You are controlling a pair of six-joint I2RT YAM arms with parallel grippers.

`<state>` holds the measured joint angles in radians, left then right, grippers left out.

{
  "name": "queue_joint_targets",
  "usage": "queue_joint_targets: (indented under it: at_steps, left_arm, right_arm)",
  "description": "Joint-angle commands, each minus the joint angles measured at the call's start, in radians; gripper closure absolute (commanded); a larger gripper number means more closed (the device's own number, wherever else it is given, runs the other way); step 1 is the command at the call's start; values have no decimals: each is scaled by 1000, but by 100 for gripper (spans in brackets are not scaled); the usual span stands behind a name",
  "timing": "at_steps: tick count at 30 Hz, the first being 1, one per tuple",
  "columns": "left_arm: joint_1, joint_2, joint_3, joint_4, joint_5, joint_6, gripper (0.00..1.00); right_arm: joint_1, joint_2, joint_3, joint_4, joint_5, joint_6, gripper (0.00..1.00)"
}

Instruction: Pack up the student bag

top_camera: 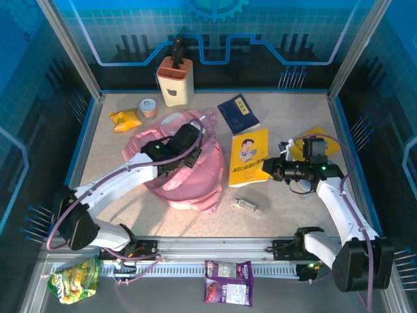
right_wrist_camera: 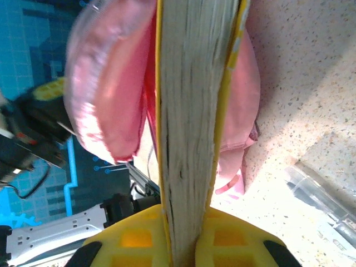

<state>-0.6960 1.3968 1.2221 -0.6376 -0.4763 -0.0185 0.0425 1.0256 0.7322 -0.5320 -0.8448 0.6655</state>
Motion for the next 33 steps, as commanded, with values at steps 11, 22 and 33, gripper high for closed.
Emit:
queue_joint_targets:
  at_steps: [11, 22, 33]
  left_arm:
    - [49, -85, 125, -7, 6, 114, 100]
    - [52, -95, 135, 15, 50, 116, 100]
    - [52, -109, 102, 46, 62, 124, 100]
  right_arm:
    - [448, 158, -17, 416, 118, 249, 100]
    - [633, 514, 176, 704, 291, 241, 100]
    - [656, 789, 278, 915, 367, 261, 81]
